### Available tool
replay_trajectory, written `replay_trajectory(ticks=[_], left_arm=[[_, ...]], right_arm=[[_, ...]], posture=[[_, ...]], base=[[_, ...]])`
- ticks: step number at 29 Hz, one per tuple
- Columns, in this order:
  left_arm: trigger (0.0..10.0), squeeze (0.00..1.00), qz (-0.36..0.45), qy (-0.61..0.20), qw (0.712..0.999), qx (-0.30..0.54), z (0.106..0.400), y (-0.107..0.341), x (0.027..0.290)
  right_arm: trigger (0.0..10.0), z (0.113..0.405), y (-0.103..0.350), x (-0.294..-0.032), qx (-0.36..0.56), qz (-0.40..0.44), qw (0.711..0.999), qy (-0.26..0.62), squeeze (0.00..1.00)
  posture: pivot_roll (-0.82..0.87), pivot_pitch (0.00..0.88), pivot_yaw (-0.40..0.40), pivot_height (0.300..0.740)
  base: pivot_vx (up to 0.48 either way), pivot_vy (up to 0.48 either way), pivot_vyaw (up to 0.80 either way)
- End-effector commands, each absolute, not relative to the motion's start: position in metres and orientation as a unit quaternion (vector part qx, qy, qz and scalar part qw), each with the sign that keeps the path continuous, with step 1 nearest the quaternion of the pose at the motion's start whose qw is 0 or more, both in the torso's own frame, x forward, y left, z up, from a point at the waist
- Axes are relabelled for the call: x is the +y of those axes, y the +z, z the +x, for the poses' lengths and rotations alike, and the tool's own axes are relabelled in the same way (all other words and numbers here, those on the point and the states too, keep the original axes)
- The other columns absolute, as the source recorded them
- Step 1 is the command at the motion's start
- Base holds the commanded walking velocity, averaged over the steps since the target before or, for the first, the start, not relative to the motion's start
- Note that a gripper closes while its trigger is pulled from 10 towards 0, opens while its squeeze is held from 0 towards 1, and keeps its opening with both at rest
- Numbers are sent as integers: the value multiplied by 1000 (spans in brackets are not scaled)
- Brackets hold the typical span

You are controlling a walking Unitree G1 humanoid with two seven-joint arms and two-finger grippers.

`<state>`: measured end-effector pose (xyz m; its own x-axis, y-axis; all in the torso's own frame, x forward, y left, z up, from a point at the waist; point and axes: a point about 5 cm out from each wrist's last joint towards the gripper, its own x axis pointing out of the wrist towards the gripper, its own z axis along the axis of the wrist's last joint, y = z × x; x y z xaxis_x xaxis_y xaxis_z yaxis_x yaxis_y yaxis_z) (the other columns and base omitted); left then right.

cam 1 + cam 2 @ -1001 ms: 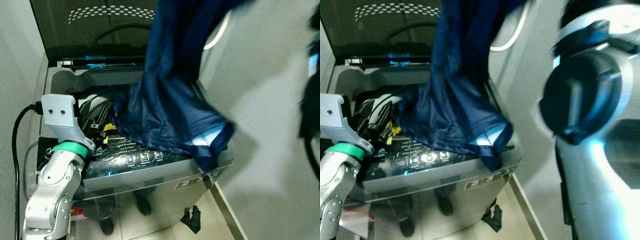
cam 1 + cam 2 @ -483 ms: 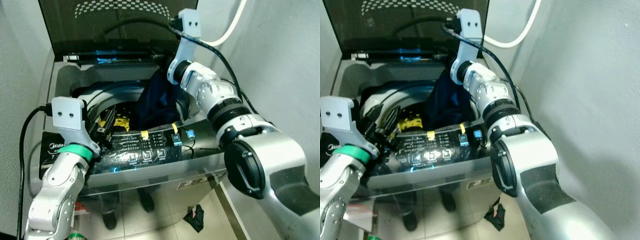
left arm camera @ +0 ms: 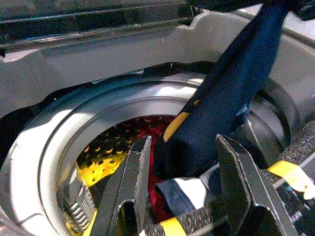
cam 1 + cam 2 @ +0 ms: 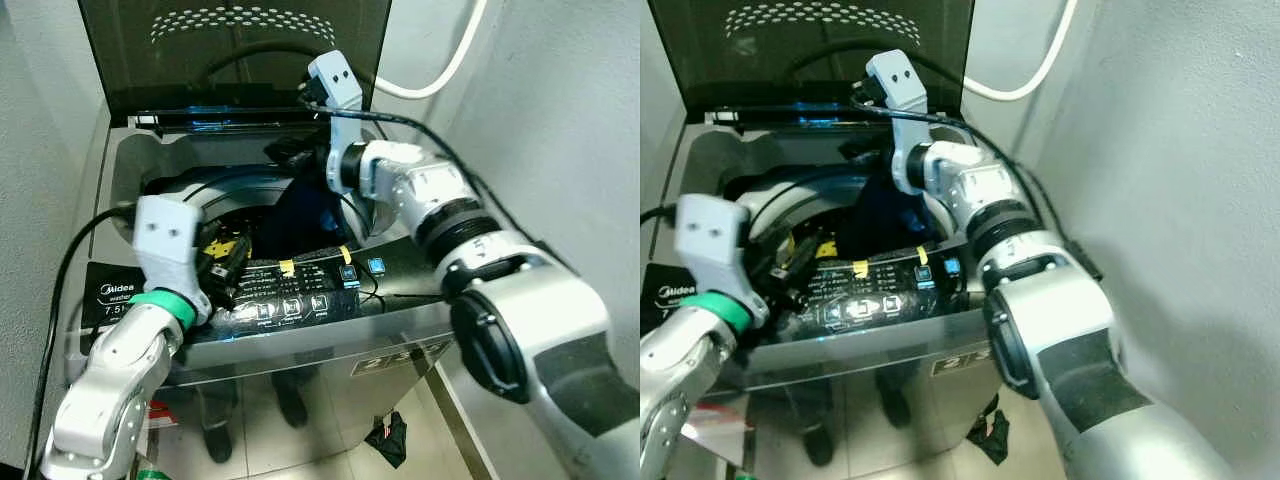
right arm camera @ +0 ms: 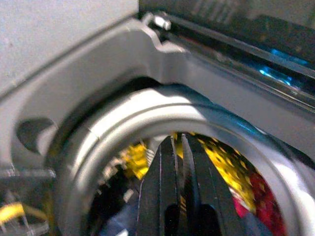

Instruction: Clothes washing

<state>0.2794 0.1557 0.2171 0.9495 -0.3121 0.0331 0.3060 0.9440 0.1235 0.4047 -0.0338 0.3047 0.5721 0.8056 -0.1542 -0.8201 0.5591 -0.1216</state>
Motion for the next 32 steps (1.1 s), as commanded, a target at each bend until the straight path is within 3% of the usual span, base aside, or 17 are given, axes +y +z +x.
replay_trajectory(ticks=[1,6,7,8,13,14,15,16,22,26,27,28,29,30,32], left_arm=[[10000,0,64,-168,984,-7,278,214,152],[10000,0,100,-196,975,8,278,220,150],[10000,0,108,-196,975,8,278,222,151],[10000,0,112,-194,975,6,279,224,152],[10000,0,116,-190,975,9,279,229,155],[10000,0,120,-190,974,12,278,229,155],[10000,0,120,-190,974,12,278,229,155],[10000,0,123,-190,974,13,278,229,155],[10000,0,125,-190,974,20,278,231,155],[10000,0,129,-189,973,17,280,234,156],[10000,0,122,-184,975,10,281,237,157],[10000,0,122,-184,975,10,281,237,157],[10000,0,109,-174,979,2,282,239,158],[10000,0,109,-174,979,2,282,239,158],[10000,0,101,-156,983,-2,283,239,161]], right_arm=[[10000,405,309,-34,47,-106,880,461,0],[10000,406,325,-47,40,-129,879,457,31],[10000,406,327,-50,38,-137,880,454,408],[10000,407,330,-54,34,-151,882,446,1000],[10000,410,338,-68,20,-196,886,419,1000],[10000,410,340,-70,18,-200,887,415,514],[10000,410,340,-70,18,-200,887,415,514],[10000,410,343,-72,16,-203,889,411,0],[10000,410,353,-79,7,-204,890,407,0],[10000,412,366,-90,-26,-169,915,366,0],[10000,415,372,-100,-51,-116,936,329,0],[10000,415,372,-100,-51,-116,936,329,0],[10000,418,367,-114,-77,-46,955,284,0],[10000,418,367,-114,-77,-46,955,284,0],[10000,422,352,-131,-124,38,968,215,0]], posture=[[180,46,-30,740],[180,46,-10,740],[184,48,-6,740],[185,49,-3,740],[187,48,-1,740],[187,48,-1,740],[187,48,-1,740],[187,48,0,740],[189,47,2,740],[190,42,4,740],[192,37,-6,740],[192,37,-6,740],[191,36,-9,740],[191,36,-9,740],[185,32,8,740]], base=[[0,0,0],[0,0,0],[0,0,0],[0,0,0],[0,0,0],[0,0,0],[0,0,0],[0,0,0],[0,0,0],[0,0,0],[0,0,0],[0,0,0],[0,0,0],[0,0,0],[0,0,0]])
